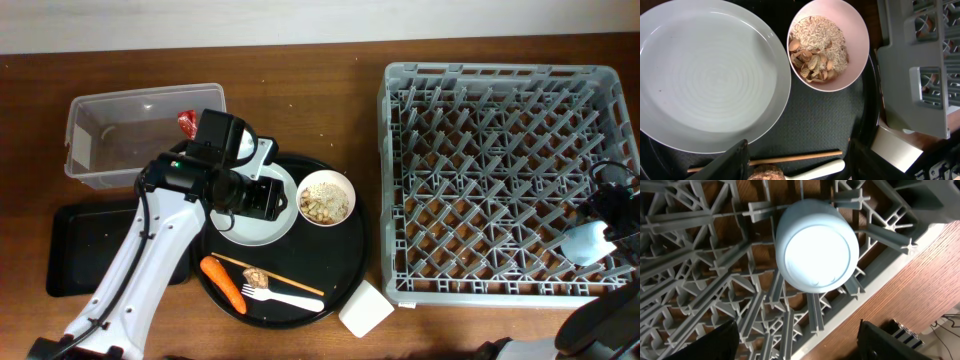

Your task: Sort waste into correct bins and load items into the dishwasher rack

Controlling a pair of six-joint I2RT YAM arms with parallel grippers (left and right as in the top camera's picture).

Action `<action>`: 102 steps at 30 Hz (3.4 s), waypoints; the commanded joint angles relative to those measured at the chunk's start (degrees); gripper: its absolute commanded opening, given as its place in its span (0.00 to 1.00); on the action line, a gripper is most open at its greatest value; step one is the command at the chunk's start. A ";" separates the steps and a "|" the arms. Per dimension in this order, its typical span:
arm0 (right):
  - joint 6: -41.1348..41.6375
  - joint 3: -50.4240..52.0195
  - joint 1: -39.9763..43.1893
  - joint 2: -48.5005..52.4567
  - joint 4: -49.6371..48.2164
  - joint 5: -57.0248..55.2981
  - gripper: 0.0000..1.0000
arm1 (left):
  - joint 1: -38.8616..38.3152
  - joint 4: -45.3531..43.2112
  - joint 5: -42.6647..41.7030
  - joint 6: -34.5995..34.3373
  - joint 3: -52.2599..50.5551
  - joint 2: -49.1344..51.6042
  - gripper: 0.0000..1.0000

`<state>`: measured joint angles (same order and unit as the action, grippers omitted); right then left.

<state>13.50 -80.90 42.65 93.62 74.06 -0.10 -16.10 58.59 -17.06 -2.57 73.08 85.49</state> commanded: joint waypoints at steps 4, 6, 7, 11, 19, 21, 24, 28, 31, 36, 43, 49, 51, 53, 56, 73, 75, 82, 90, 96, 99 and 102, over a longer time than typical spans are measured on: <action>-13.55 -0.66 -1.42 -0.44 1.49 22.12 0.77 | 0.24 0.04 0.37 0.87 0.15 -0.22 0.63; -21.55 -0.66 -4.00 -2.29 2.60 31.45 0.78 | 0.24 0.07 0.37 0.87 0.15 -0.22 0.63; -24.28 -0.66 -5.97 -3.58 3.43 33.42 0.79 | 0.24 0.09 0.35 0.87 0.15 -0.22 0.64; -27.26 -0.66 -14.45 -8.20 6.12 32.72 0.80 | 0.24 0.09 0.26 0.87 0.15 -0.22 0.67; -29.64 0.20 -31.85 -10.82 14.71 28.98 0.81 | -1.11 0.04 -2.19 0.90 0.15 -0.22 0.68; -31.21 1.70 -36.61 -10.82 16.55 29.00 0.78 | -1.09 0.07 -2.19 0.90 0.15 -0.22 0.68; -31.23 4.39 -43.43 -10.91 16.61 28.98 0.74 | -1.09 0.24 -2.16 0.90 0.15 -0.22 0.68; -29.27 7.50 -49.07 -11.02 16.57 29.03 0.72 | -1.09 0.59 -2.19 0.90 0.15 -0.22 0.68; -29.09 10.84 -52.41 -11.67 16.13 30.05 0.72 | -1.09 0.61 -2.19 0.90 0.15 -0.22 0.68; -25.24 18.62 -57.53 -13.40 12.09 30.42 0.71 | -1.09 0.61 -2.14 0.90 0.15 -0.22 0.68; -15.41 25.05 -65.55 -13.66 1.77 31.32 0.66 | -1.09 0.61 -2.16 0.90 0.15 -0.22 0.69; -3.89 26.93 -72.50 -13.66 -5.22 22.88 0.66 | -1.09 0.61 -2.14 0.90 0.15 -0.22 0.69; -1.97 27.28 -73.92 -13.66 -6.67 22.40 0.66 | -1.09 0.61 -2.08 0.90 0.15 -0.22 0.68; -0.61 27.67 -75.23 -13.66 -7.50 21.40 0.66 | -1.09 0.61 -2.01 0.90 0.15 -0.22 0.69; 1.73 28.87 -77.29 -13.66 -8.68 20.55 0.66 | -1.09 0.63 -2.01 0.90 0.15 -0.22 0.69; 1.31 33.11 -79.03 -13.66 -13.86 29.03 0.66 | -1.09 0.63 -1.99 0.90 0.15 -0.22 0.69; 1.33 33.11 -79.03 -13.66 -13.79 29.88 0.64 | -1.09 0.63 -1.99 0.90 0.15 -0.22 0.69; 1.33 33.11 -79.03 -13.66 -13.40 32.70 0.61 | -1.09 0.63 -2.01 0.90 0.15 -0.22 0.69; 1.40 33.11 -80.98 -13.66 -13.33 33.33 0.47 | -1.09 0.61 -1.99 0.90 0.15 -0.22 0.69; 2.56 33.11 -85.09 -13.66 -15.41 33.33 0.47 | -1.09 0.63 -2.01 0.90 0.15 -0.22 0.69; 4.07 33.14 -85.85 -13.64 -16.06 33.33 0.43 | -1.09 0.63 -2.01 0.90 0.15 -0.22 0.69; 6.36 33.16 -85.88 -13.40 -17.00 33.29 0.35 | -1.09 0.63 -2.01 0.90 0.15 -0.22 0.69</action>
<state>17.04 -48.07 -42.65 80.84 57.87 32.53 -17.12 59.16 -18.63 -2.57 73.08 85.49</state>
